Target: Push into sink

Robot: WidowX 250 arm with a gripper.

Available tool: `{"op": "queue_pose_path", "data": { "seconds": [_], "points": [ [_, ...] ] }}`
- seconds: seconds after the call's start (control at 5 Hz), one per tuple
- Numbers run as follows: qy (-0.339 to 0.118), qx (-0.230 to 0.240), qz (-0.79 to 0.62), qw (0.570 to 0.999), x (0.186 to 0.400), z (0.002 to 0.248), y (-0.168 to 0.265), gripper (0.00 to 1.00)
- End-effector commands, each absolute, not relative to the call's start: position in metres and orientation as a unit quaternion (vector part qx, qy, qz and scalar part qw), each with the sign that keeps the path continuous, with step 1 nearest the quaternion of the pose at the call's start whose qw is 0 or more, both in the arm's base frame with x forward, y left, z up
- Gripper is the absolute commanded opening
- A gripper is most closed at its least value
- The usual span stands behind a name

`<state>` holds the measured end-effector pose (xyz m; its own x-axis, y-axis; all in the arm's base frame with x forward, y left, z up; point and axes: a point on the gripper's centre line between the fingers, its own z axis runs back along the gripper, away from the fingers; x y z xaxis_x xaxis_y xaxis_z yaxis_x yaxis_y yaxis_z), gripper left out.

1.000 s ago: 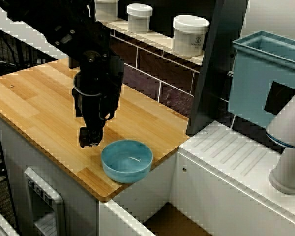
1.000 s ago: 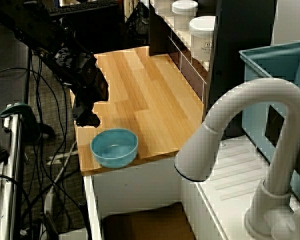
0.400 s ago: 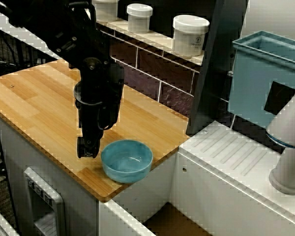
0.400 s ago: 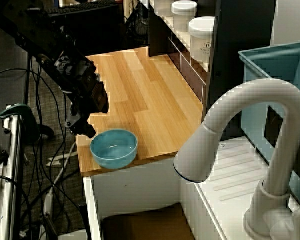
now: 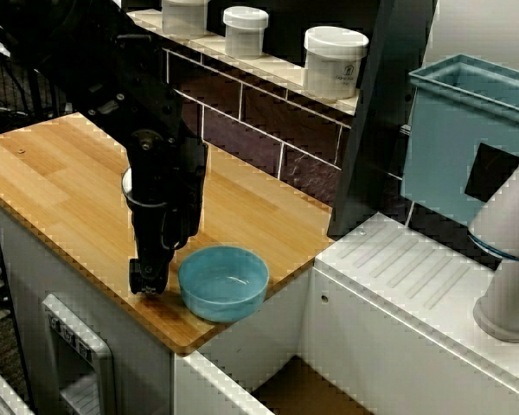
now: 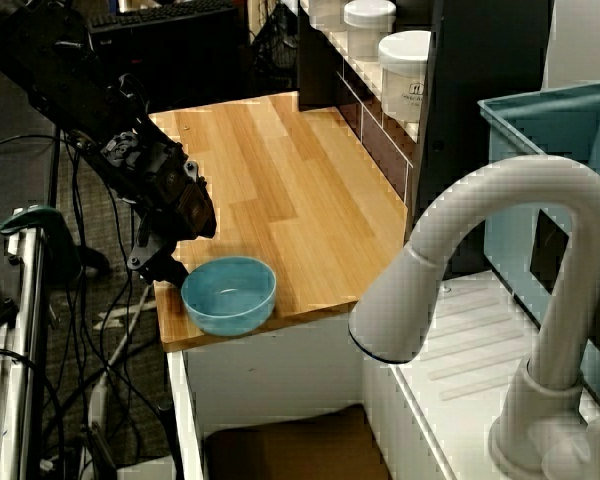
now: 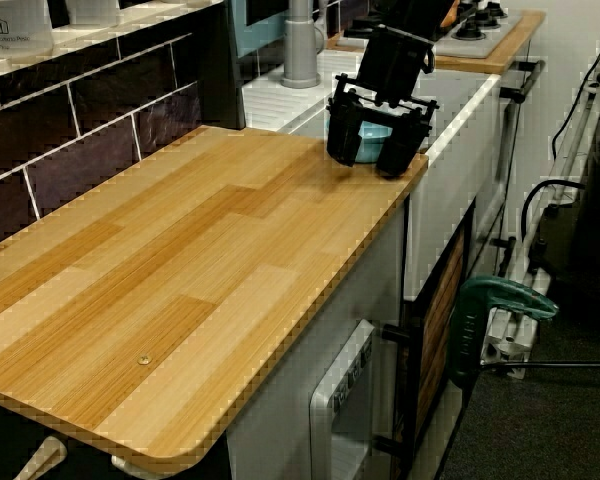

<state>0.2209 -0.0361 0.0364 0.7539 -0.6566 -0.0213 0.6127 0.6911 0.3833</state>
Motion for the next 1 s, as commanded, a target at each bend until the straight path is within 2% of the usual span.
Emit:
{"op": "queue_pose_path", "data": {
  "seconds": [0.0,0.4,0.8],
  "points": [
    [-0.076,0.184,-0.344,0.918,0.240,0.045,-0.058,1.00],
    [-0.075,0.173,-0.353,0.916,0.257,0.047,-0.073,1.00],
    [-0.065,0.158,-0.360,0.917,0.266,0.046,-0.085,1.00]
  ]
}}
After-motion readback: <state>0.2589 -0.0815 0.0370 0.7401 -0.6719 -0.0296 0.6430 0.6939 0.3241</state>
